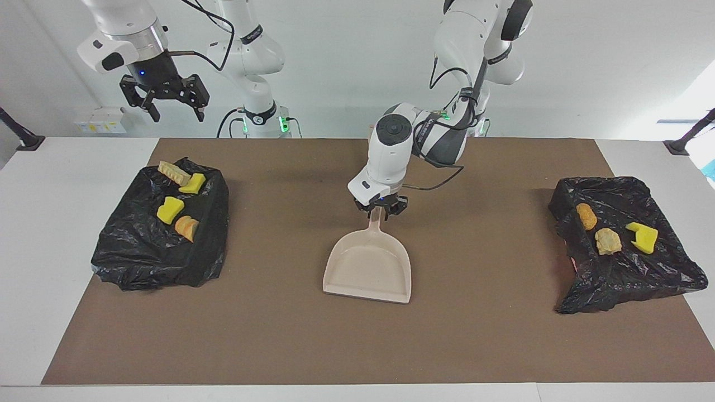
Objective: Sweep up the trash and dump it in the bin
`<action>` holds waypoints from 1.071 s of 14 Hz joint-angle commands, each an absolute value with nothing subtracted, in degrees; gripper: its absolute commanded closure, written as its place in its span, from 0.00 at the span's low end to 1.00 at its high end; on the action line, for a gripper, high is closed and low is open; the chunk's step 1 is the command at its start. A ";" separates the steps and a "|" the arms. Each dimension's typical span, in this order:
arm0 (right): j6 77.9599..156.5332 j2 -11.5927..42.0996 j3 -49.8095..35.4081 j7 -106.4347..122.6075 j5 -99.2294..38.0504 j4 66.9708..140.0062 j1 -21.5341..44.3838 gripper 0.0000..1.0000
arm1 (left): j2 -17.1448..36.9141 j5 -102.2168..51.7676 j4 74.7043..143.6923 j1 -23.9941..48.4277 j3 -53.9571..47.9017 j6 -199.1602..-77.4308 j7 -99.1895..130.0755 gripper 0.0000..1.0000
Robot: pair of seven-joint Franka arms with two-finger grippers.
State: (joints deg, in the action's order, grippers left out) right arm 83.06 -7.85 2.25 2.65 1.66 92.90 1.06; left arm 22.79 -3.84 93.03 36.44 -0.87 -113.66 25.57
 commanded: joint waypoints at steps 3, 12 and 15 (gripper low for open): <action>82.44 -9.05 1.67 4.31 2.90 94.04 0.18 0.00 | 17.06 -4.83 93.69 31.22 -0.09 -108.37 25.49 0.00; 82.88 -6.24 2.02 3.96 1.41 90.61 -0.53 0.00 | 12.66 -4.13 91.67 13.46 0.26 -106.80 16.19 0.00; 82.79 -6.86 2.02 3.87 1.49 91.23 -0.44 0.00 | 12.74 -3.96 90.27 9.24 0.44 -103.46 5.66 0.00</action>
State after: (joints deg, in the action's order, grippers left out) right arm 83.09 -7.28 2.36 2.65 1.67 92.10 0.37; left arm 12.70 -3.85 91.49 11.39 0.88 -106.12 10.81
